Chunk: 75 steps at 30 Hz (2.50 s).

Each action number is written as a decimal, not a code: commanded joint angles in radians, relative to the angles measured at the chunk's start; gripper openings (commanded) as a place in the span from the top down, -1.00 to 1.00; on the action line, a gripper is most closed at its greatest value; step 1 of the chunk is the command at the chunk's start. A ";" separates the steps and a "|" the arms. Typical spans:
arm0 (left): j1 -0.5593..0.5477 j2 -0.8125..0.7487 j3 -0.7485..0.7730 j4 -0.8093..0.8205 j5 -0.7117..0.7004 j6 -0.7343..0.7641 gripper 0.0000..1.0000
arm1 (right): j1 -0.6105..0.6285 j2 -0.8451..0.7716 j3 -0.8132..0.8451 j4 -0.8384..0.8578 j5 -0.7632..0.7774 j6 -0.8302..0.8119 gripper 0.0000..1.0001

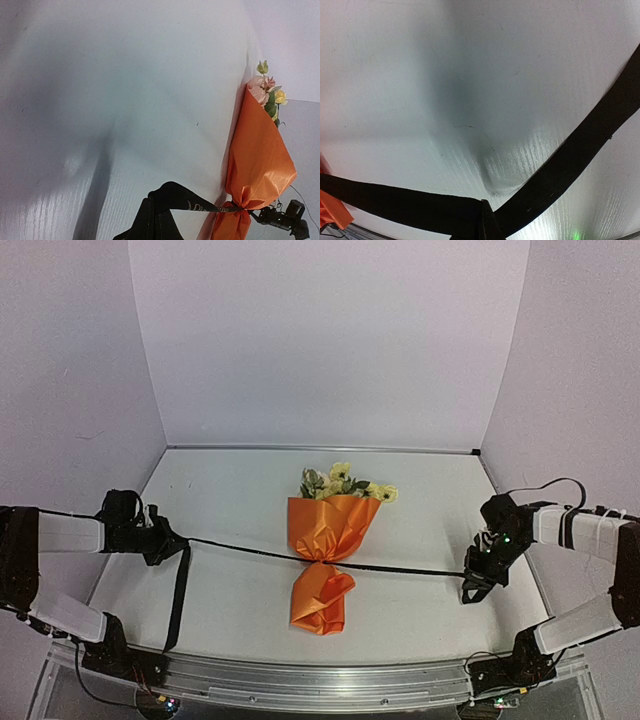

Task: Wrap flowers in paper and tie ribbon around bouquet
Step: Tie the ribbon around the folded bouquet, then pick up the left side of the half-tied ribbon at the center of the board.

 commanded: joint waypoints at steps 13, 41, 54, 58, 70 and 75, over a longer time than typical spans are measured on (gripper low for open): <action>-0.090 -0.107 0.208 -0.105 -0.143 0.266 0.92 | 0.059 0.050 0.138 -0.179 0.202 -0.067 0.07; -0.630 0.182 0.389 -0.175 -0.273 1.252 -0.22 | 0.169 -0.059 0.340 -0.362 0.167 -0.114 -0.95; -0.679 0.317 0.346 -0.017 -0.442 1.340 -0.11 | 0.168 0.058 0.345 -0.411 -0.004 -0.051 -0.92; -0.679 0.333 0.332 0.010 -0.445 1.350 0.14 | 0.169 0.057 0.340 -0.404 -0.009 -0.043 -0.91; -0.702 0.356 0.333 0.010 -0.426 1.336 -0.08 | 0.197 0.017 0.317 -0.380 0.020 -0.033 -0.86; -0.703 0.406 0.349 0.041 -0.480 1.335 0.11 | 0.212 0.011 0.320 -0.367 0.028 -0.026 -0.84</action>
